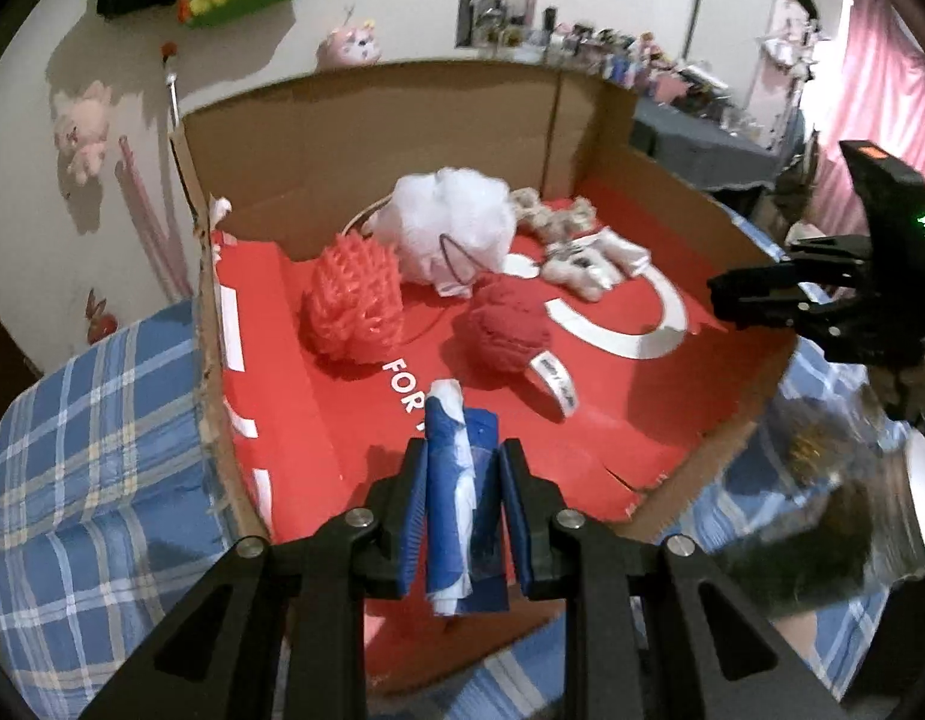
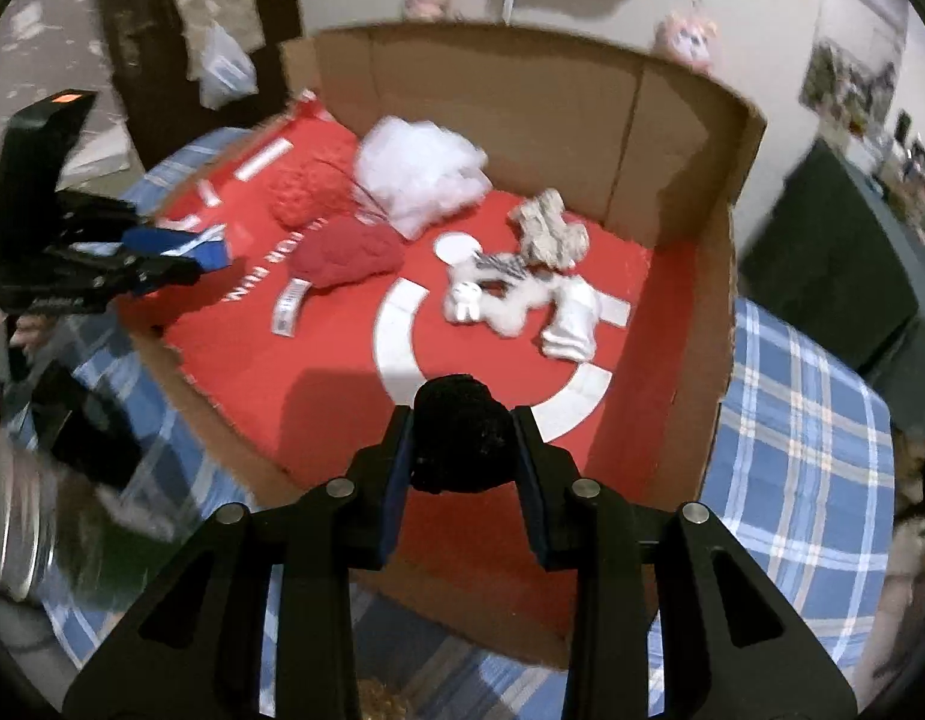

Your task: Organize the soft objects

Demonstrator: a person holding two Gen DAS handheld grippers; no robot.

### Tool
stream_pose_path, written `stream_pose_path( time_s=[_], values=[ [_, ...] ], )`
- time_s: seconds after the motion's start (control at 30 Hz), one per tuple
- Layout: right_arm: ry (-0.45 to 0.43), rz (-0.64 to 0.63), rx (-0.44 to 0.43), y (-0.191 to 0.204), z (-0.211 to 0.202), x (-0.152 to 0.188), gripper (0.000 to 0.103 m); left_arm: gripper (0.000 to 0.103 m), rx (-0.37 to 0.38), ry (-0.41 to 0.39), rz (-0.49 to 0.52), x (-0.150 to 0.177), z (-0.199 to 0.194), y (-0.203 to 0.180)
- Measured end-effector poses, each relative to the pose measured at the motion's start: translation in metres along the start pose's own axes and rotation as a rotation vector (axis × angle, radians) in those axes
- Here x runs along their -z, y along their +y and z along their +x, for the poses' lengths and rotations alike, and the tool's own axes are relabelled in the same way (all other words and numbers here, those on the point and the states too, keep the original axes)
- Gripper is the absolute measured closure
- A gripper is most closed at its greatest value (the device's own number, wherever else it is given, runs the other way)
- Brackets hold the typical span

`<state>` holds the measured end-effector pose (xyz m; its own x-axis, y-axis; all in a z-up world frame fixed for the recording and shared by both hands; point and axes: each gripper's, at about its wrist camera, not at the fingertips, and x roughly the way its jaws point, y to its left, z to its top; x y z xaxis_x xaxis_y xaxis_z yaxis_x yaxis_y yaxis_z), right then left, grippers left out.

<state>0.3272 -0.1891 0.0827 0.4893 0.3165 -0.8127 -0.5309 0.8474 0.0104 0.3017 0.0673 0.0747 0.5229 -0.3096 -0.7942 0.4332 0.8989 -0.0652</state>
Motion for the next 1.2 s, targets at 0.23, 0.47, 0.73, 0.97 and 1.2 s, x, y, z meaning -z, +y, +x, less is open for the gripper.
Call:
stream_pose_path(
  time_s=[0.23,0.47,0.73,0.97,1.2],
  values=[
    [0.114,0.070,0.042,-0.009,0.026,-0.019,0.073,0.078,-0.080,0.087,-0.038,-0.013,0.026,-0.002],
    [0.200,0.106,0.071,-0.011,0.052,-0.027,0.072,0.077,-0.108,0.134,-0.063,-0.021,0.044,0.002],
    [0.217,0.095,0.090,-0.012,0.057,-0.026,0.072,0.077,-0.124,0.143,-0.064,-0.020,0.048,0.003],
    [0.221,0.059,0.107,-0.003,0.062,-0.029,0.051,0.061,-0.135,0.136,-0.057,-0.020,0.047,0.004],
    [0.183,0.080,0.096,-0.003,0.046,-0.034,0.045,0.042,-0.127,0.083,-0.051,-0.024,0.033,-0.002]
  ],
)
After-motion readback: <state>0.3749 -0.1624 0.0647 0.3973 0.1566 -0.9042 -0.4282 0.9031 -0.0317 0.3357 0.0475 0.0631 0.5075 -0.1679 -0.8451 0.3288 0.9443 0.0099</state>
